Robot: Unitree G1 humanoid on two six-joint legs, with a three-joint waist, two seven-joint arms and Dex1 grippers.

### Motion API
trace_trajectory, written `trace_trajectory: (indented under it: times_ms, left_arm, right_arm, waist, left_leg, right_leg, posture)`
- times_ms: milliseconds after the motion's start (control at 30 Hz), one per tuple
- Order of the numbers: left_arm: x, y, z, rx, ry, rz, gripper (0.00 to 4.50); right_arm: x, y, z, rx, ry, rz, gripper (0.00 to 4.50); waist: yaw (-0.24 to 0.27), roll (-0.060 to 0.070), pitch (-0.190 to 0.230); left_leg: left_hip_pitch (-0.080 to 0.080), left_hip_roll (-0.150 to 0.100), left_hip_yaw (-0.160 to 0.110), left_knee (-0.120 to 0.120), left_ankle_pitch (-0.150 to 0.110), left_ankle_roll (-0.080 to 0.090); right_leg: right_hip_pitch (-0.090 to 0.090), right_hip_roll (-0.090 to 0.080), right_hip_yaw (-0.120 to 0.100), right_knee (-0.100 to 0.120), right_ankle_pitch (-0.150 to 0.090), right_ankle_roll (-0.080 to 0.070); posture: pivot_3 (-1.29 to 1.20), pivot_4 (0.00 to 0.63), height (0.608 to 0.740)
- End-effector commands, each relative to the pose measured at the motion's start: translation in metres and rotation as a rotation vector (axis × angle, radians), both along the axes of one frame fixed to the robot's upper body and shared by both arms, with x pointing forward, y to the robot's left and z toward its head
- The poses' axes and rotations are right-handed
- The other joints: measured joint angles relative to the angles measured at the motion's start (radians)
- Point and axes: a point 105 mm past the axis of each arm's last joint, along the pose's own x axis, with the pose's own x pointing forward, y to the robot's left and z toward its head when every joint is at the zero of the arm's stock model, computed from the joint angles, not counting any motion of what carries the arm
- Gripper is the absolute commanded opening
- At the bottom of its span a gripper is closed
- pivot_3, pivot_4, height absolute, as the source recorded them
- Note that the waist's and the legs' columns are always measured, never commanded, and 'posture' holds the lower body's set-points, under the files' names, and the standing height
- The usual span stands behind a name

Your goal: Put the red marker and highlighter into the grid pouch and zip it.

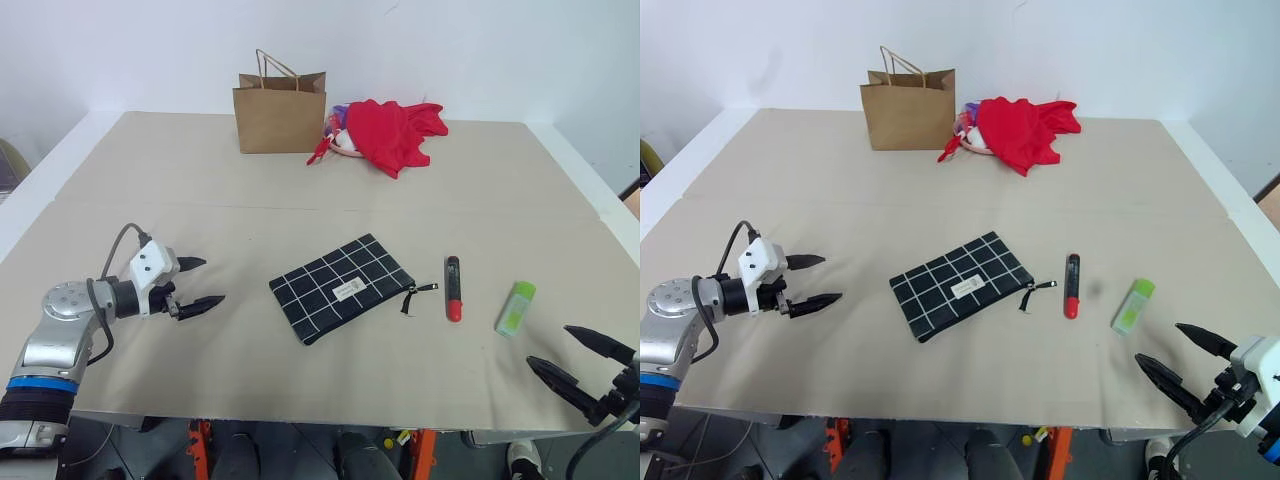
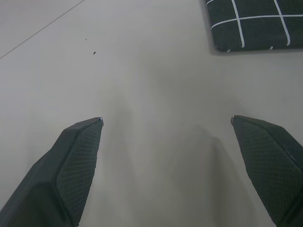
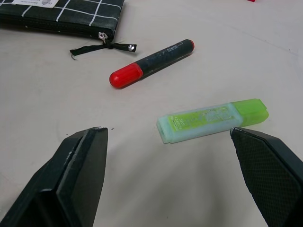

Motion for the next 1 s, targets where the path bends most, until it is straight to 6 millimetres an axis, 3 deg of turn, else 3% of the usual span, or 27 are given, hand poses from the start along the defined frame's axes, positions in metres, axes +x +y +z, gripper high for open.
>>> trace_trajectory:
  times_ms: [33,367,567,700,867,967,1000]
  left_arm:
    - [0.003,-0.003,0.013,0.012,-0.056,-0.031,4.47]
    - [0.001,-0.018,0.018,0.016,-0.061,-0.138,4.47]
    - [-0.007,-0.039,0.02,-0.011,-0.057,-0.223,4.47]
    - [-0.02,-0.062,0.021,-0.026,-0.031,-0.338,4.47]
    - [-0.034,-0.092,0.018,-0.005,-0.037,-0.495,4.47]
    - [-0.034,-0.109,0.016,-0.019,-0.066,-0.535,4.5]
    - [-0.033,-0.113,0.015,-0.023,-0.079,-0.541,4.5]
  right_arm:
    - [0.003,0.0,0.008,-0.013,-0.038,0.009,4.47]
    - [0.014,0.005,0.013,0.056,-0.061,-0.018,4.47]
    - [0.025,0.026,0.017,0.092,-0.061,0.042,4.47]
    - [0.042,0.059,0.024,0.134,-0.076,0.106,4.47]
    - [0.092,0.116,0.041,0.26,-0.143,0.132,4.47]
    - [0.125,0.147,0.046,0.306,-0.162,0.133,3.47]
    - [0.133,0.156,0.045,0.309,-0.158,0.14,2.96]
  waist:
    - [0.0,0.0,0.0]
    - [0.0,0.0,0.0]
    - [0.0,0.0,0.0]
    - [-0.001,0.001,0.0]
    - [-0.015,0.001,0.0]
    - [-0.015,0.001,0.001]
    - [-0.015,0.001,0.001]
  left_leg:
    - [0.0,0.0,0.0,0.0,0.0,0.0]
    - [0.001,0.0,0.0,0.001,0.0,0.0]
    - [0.001,0.0,0.0,0.001,0.0,0.0]
    - [0.001,0.0,0.0,0.002,0.0,0.0]
    - [0.002,0.0,0.0,0.002,0.001,0.001]
    - [0.002,0.0,0.0,0.004,0.002,0.002]
    - [0.003,-0.001,-0.001,0.005,0.002,0.002]
  right_leg:
    - [0.0,0.0,0.0,0.0,0.0,0.0]
    - [0.001,0.0,0.0,0.0,0.001,0.002]
    - [0.001,0.0,0.0,0.0,0.002,0.003]
    - [0.002,0.0,0.0,0.0,0.002,0.003]
    - [0.002,0.0,0.0,0.003,0.003,0.002]
    - [0.002,0.0,0.0,0.006,0.003,0.002]
    - [0.002,0.0,0.0,0.008,0.003,0.003]
  posture:
    - [0.0,0.15,0.74]
    - [0.0,0.15,0.74]
    - [0.0,0.15,0.74]
    - [0.0,0.15,0.74]
    - [0.0,0.15,0.74]
    - [0.0,0.15,0.74]
    - [0.0,0.15,0.74]
